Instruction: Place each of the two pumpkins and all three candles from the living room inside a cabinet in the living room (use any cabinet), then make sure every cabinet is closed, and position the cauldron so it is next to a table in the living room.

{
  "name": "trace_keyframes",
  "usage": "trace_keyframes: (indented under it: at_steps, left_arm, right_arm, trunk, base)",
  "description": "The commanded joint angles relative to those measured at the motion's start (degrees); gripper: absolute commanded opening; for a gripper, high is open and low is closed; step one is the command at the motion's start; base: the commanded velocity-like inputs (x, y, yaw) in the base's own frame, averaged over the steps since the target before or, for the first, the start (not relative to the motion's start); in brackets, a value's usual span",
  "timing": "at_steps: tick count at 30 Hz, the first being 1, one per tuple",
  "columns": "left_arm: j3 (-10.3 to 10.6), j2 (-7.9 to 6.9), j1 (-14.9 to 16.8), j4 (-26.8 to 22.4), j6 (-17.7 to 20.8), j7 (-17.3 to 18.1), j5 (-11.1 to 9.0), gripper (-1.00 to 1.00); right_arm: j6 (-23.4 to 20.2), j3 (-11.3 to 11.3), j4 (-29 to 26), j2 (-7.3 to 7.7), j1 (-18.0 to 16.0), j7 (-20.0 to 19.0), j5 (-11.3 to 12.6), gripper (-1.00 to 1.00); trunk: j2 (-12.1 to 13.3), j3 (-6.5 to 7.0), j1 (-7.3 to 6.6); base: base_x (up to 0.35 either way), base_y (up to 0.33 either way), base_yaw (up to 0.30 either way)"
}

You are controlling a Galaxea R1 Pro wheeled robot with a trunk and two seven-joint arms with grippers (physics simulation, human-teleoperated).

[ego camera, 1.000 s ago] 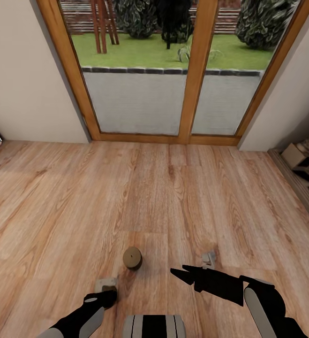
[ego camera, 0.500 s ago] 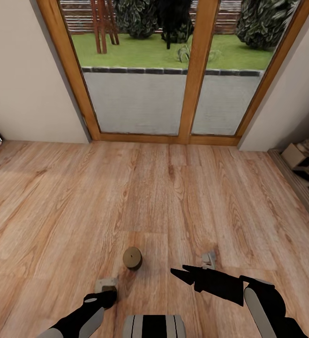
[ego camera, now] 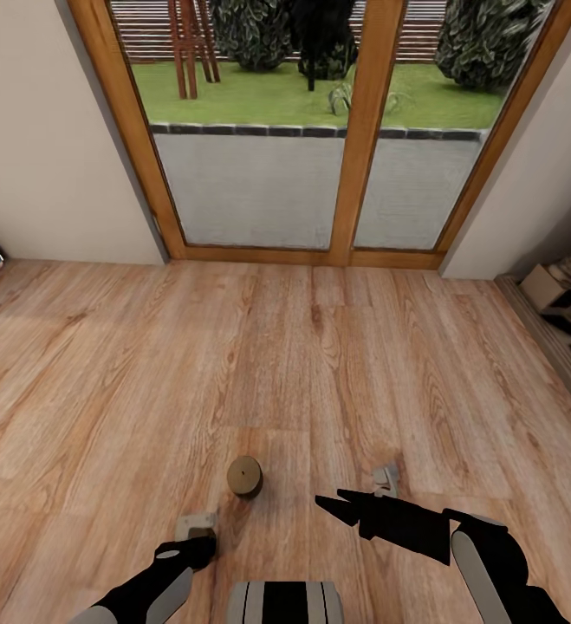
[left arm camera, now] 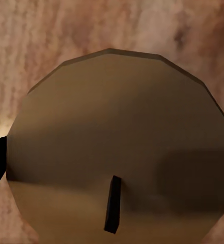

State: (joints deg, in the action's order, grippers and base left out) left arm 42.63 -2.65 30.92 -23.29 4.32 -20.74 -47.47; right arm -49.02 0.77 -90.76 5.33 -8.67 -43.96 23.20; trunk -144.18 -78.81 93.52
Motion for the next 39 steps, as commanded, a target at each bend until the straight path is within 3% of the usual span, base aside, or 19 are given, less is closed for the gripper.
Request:
trace_keyframes:
  at_steps: [1,22,26,30,32,36,38,39]
  left_arm:
    - [0.49,-0.08,0.02,-0.17,0.25,-0.44,-0.52,-1.00]
    - [-0.12,-0.65,0.02,-0.75,0.87,-0.23,-0.64,-1.00]
    - [-0.16,-1.47,0.08,-1.23,1.33,-0.19,-0.82,-1.00]
    - [-0.26,-3.77,0.01,-5.68,2.58,-0.18,-1.09,-1.00]
    - [-0.38,-5.86,-0.15,-10.00,4.17,-0.33,-1.18,-1.00]
    - [-2.40,-13.32,-0.90,-25.09,7.58,-3.69,-1.69,-1.00]
    - [-3.80,-16.14,-2.18,-31.54,9.07,-5.29,-2.82,-1.00]
    - [-4.20,-16.87,-2.74,-33.23,9.87,-5.76,-3.29,-1.00]
  right_arm:
    - [-0.29,0.02,-0.03,0.03,-0.03,0.01,0.17,1.00]
    - [-0.29,-0.04,0.07,0.03,-0.03,0.55,-0.17,1.00]
    - [-0.29,-0.05,0.13,0.03,-0.01,0.61,-0.17,1.00]
    - [-0.29,-0.03,0.14,0.03,-0.03,0.62,-0.18,1.00]
    - [-0.29,-0.02,0.15,0.03,-0.03,0.63,-0.18,1.00]
    - [-0.29,0.01,0.15,0.03,-0.03,0.63,-0.18,1.00]
    - [-0.29,0.02,0.15,0.03,-0.01,0.63,-0.18,1.00]
    - [-0.29,0.02,0.15,0.03,0.01,0.63,-0.19,1.00]
  trunk:
    - [0.00,0.18,-0.03]
    - [0.28,4.83,-0.57]
    - [0.33,5.72,-0.68]
    - [0.39,6.60,-0.78]
    - [0.41,7.05,-0.83]
    - [0.47,7.93,-0.94]
    - [0.49,8.38,-0.99]
    - [0.51,8.60,-1.01]
  base:
    - [0.000,0.000,0.000]
    - [0.000,0.000,0.000]
    - [0.000,0.000,0.000]
    - [0.000,0.000,0.000]
    - [0.000,0.000,0.000]
    - [0.000,0.000,0.000]
    - [0.000,0.000,0.000]
    - [0.000,0.000,0.000]
